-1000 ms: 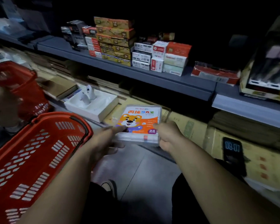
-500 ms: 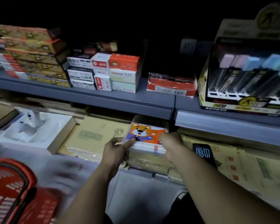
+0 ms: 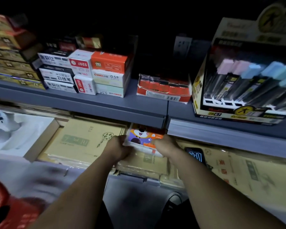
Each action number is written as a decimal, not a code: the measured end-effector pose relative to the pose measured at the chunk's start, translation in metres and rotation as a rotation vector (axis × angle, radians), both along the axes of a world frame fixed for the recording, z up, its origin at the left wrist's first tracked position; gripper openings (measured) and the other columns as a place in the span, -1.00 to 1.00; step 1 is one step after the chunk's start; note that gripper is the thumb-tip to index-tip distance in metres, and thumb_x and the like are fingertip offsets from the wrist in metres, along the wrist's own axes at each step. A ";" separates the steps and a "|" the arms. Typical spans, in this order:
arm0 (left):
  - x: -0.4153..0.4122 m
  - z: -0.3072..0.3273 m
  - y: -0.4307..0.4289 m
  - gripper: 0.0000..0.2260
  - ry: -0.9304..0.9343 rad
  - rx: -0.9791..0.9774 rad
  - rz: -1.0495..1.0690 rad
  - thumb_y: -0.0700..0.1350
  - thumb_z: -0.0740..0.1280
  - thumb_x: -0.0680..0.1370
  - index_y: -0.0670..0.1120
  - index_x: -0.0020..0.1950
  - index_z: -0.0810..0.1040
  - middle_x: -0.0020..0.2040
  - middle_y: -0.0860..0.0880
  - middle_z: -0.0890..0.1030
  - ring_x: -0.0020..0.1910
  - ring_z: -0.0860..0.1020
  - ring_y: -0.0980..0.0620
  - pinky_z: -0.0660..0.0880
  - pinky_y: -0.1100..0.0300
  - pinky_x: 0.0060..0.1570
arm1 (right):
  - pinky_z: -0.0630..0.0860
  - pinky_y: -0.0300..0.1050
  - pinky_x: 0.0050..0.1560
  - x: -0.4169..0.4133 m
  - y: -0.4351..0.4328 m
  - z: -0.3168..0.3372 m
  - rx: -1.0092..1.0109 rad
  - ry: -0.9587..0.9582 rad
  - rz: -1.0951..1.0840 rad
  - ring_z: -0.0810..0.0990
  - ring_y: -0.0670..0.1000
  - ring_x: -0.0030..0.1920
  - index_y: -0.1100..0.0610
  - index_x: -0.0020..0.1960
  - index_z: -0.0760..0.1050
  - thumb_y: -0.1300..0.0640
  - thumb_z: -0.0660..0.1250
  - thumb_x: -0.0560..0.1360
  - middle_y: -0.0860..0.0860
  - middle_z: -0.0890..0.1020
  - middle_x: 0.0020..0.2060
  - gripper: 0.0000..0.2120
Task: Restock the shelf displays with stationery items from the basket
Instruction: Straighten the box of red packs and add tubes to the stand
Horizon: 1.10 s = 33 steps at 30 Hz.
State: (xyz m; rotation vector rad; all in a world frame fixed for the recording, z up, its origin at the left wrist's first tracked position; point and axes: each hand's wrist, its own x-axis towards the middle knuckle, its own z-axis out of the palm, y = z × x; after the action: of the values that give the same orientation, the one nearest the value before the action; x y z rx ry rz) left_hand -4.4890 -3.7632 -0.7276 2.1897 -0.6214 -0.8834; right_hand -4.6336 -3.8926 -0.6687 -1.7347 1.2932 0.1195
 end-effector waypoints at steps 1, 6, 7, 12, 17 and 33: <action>0.003 0.001 0.001 -0.58 -0.064 0.043 -0.029 0.09 0.48 0.26 0.06 0.11 0.69 -0.16 -0.02 0.72 -0.11 0.70 -0.11 0.64 0.03 -0.02 | 0.40 -0.18 -0.25 -0.003 0.000 0.002 -0.043 0.013 0.034 0.51 -0.03 -0.30 0.08 -0.09 0.49 0.06 0.25 0.61 0.01 0.57 -0.27 -0.86; -0.016 0.036 0.015 -0.66 -0.323 0.070 -0.103 0.10 0.47 0.46 0.14 0.23 0.61 0.09 0.12 0.67 0.05 0.63 -0.02 0.56 0.07 0.13 | 0.49 -0.06 0.08 -0.014 0.017 0.017 -0.361 0.085 0.268 0.57 0.22 0.19 0.19 0.31 0.44 -0.04 0.27 0.61 0.19 0.58 0.21 -0.62; -0.024 0.043 0.021 -0.65 -0.363 0.060 -0.110 0.11 0.46 0.48 0.14 0.25 0.59 0.12 0.14 0.65 0.06 0.63 -0.01 0.56 0.06 0.13 | 0.48 -0.04 0.16 -0.018 0.024 0.021 -0.426 0.076 0.335 0.52 0.22 0.26 0.18 0.38 0.39 -0.03 0.28 0.60 0.19 0.54 0.28 -0.57; -0.071 0.087 0.062 -0.62 -0.484 -0.053 -0.048 0.11 0.43 0.52 0.09 0.32 0.55 0.25 0.12 0.61 0.14 0.60 0.02 0.55 0.06 0.12 | 0.47 0.01 0.27 -0.048 0.067 0.055 -0.625 0.006 0.582 0.44 0.16 0.35 0.08 0.49 0.30 -0.03 0.31 0.58 0.09 0.41 0.39 -0.47; -0.106 0.149 0.097 -0.56 -0.723 -0.067 -0.109 0.16 0.42 0.50 0.08 0.35 0.51 0.28 0.08 0.58 0.20 0.58 -0.03 0.53 0.04 0.11 | 0.48 0.08 0.26 -0.077 0.092 0.103 -0.720 -0.024 0.713 0.47 0.17 0.32 0.08 0.47 0.31 -0.02 0.31 0.57 0.07 0.42 0.35 -0.49; -0.119 0.259 0.072 -0.48 -0.904 -0.215 -0.105 0.18 0.41 0.52 0.04 0.42 0.42 0.32 0.05 0.54 0.25 0.52 -0.02 0.52 0.02 0.14 | 0.46 -0.07 0.16 -0.097 0.066 0.189 -0.787 -0.243 0.507 0.47 0.05 0.24 0.09 0.49 0.32 -0.09 0.32 0.60 0.02 0.45 0.27 -0.47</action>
State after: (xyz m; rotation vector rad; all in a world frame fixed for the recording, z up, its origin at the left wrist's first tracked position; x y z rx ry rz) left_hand -4.6077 -3.6912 -0.4690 2.2949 -1.1858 0.1912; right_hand -4.7307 -3.8269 -0.4798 -2.6258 0.7231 -0.3498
